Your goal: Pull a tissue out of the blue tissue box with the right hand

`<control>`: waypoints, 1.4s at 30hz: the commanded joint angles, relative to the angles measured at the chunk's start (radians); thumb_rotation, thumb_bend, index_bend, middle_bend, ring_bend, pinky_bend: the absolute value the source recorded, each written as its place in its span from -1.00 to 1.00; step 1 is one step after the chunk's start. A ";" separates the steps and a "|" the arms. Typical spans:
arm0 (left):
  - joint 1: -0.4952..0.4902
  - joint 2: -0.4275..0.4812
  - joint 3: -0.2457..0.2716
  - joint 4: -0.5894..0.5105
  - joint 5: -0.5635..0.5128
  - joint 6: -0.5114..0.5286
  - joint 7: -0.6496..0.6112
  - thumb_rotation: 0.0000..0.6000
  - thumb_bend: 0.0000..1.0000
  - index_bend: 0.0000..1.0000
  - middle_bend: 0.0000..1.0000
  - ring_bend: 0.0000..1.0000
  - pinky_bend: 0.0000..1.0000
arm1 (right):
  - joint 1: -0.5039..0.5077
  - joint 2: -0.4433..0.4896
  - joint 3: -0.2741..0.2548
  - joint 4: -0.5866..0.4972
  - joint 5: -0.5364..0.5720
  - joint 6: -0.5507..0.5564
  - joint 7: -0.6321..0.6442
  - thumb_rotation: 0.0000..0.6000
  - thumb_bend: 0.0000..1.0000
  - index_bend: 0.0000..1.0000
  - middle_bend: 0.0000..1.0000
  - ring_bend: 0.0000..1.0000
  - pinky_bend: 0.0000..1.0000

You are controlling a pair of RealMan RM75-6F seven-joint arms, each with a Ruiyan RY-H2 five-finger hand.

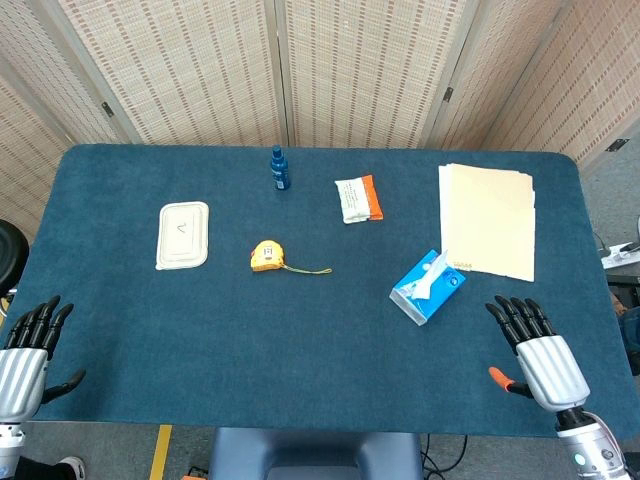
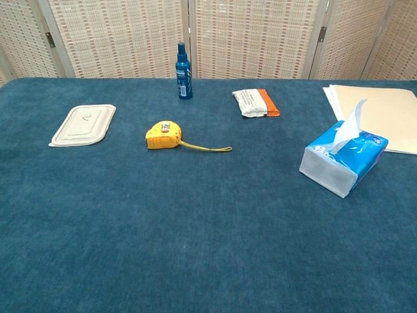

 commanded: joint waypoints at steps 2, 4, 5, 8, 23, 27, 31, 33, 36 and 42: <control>-0.001 0.000 0.000 0.000 0.000 -0.001 0.002 1.00 -0.53 -1.00 -1.00 -1.00 -0.72 | 0.000 0.000 0.001 0.000 0.001 0.000 0.002 1.00 -0.71 -1.00 -1.00 -1.00 -1.00; -0.001 -0.001 0.000 0.000 0.000 -0.002 0.003 1.00 -0.53 -1.00 -1.00 -1.00 -0.72 | 0.000 0.001 0.002 0.000 0.001 0.002 0.004 1.00 -0.71 -1.00 -1.00 -1.00 -1.00; -0.001 -0.001 0.001 0.001 0.000 -0.003 0.003 1.00 -0.53 -1.00 -1.00 -1.00 -0.72 | 0.000 0.001 0.002 0.001 0.002 0.003 0.005 1.00 -0.71 -1.00 -1.00 -1.00 -1.00; 0.000 -0.001 -0.001 0.000 -0.001 -0.001 0.002 1.00 -0.53 -1.00 -1.00 -1.00 -0.72 | 0.003 0.000 0.005 0.004 0.001 0.002 0.012 1.00 -0.71 -1.00 -1.00 -1.00 -1.00; 0.000 0.004 -0.005 -0.001 -0.010 -0.002 -0.013 1.00 -0.53 -1.00 -1.00 -1.00 -0.72 | 0.109 -0.024 0.121 0.028 0.138 -0.111 0.046 1.00 -0.59 -0.55 -0.76 -1.00 -1.00; 0.005 0.010 -0.004 -0.004 -0.005 0.008 -0.027 1.00 -0.53 -1.00 -1.00 -1.00 -0.72 | 0.206 -0.057 0.193 0.038 0.283 -0.250 -0.026 1.00 -0.57 -0.42 -0.67 -1.00 -1.00; 0.005 0.012 -0.005 -0.004 -0.008 0.007 -0.036 1.00 -0.53 -1.00 -1.00 -1.00 -0.72 | 0.268 -0.098 0.230 0.062 0.394 -0.321 -0.104 1.00 -0.56 -0.36 -0.62 -1.00 -1.00; 0.006 0.013 -0.005 -0.003 -0.008 0.007 -0.038 1.00 -0.53 -1.00 -1.00 -1.00 -0.72 | 0.294 -0.114 0.243 0.071 0.446 -0.349 -0.138 1.00 -0.56 -0.36 -0.62 -1.00 -1.00; 0.007 0.014 -0.004 -0.003 -0.006 0.009 -0.043 1.00 -0.53 -1.00 -1.00 -1.00 -0.72 | 0.337 -0.144 0.262 0.092 0.518 -0.383 -0.186 1.00 -0.56 -0.36 -0.61 -1.00 -1.00; 0.007 0.017 -0.002 -0.002 0.000 0.011 -0.054 1.00 -0.53 -1.00 -1.00 -1.00 -0.71 | 0.403 -0.207 0.279 0.127 0.610 -0.405 -0.263 1.00 -0.56 -0.36 -0.62 -1.00 -1.00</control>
